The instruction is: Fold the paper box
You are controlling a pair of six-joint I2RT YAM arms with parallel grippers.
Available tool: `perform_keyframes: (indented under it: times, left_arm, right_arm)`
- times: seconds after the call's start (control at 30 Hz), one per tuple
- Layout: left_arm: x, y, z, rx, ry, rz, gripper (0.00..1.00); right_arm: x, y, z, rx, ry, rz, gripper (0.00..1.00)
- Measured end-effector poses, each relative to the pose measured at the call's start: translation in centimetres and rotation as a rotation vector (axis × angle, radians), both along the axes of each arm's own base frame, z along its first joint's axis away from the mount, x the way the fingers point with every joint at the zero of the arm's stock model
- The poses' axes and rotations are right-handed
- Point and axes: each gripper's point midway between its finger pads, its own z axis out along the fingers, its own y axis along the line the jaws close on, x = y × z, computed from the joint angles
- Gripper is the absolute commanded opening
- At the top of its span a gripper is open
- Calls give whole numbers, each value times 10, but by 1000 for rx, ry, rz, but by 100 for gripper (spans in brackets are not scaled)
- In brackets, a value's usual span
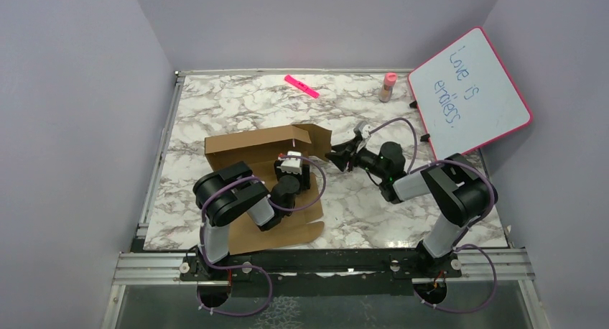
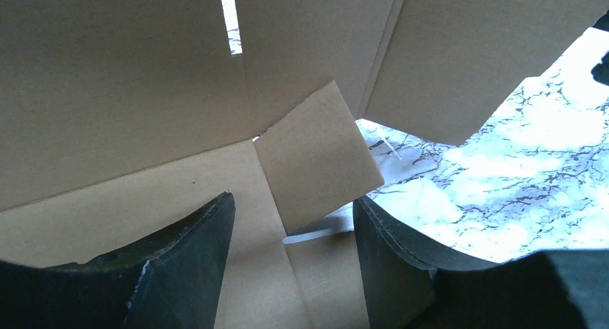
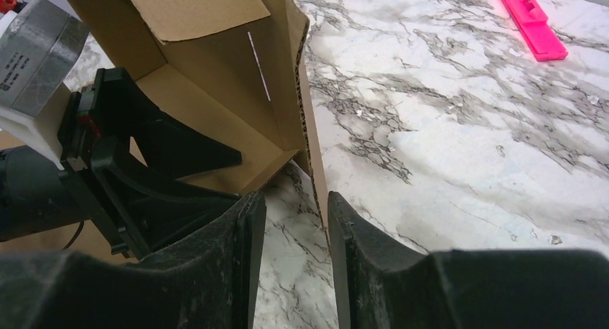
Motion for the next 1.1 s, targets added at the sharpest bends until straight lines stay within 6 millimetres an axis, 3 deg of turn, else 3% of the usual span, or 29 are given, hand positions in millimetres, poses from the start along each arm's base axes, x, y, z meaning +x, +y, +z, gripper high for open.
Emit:
perform_keyframes:
  times: [0.23,0.37,0.6,0.93,1.1]
  left_arm:
    - [3,3,0,-1,-1,11,63]
    - [5,5,4,-9,-8,18,63]
    - [16,11,31,-87,-59,53,64]
    - [16,21,32,-139,-57,80,64]
    - [13,24,30,-143,-53,70,71]
  right_arm:
    - [4,5,0,2,-3,10,17]
    - [0,8,-1,-1,-5,19,14]
    - [-8,10,-3,-12,-8,20,10]
    - [-4,3,-1,-18,-21,-44,46]
    - [5,1,8,-20,-50,-77,54]
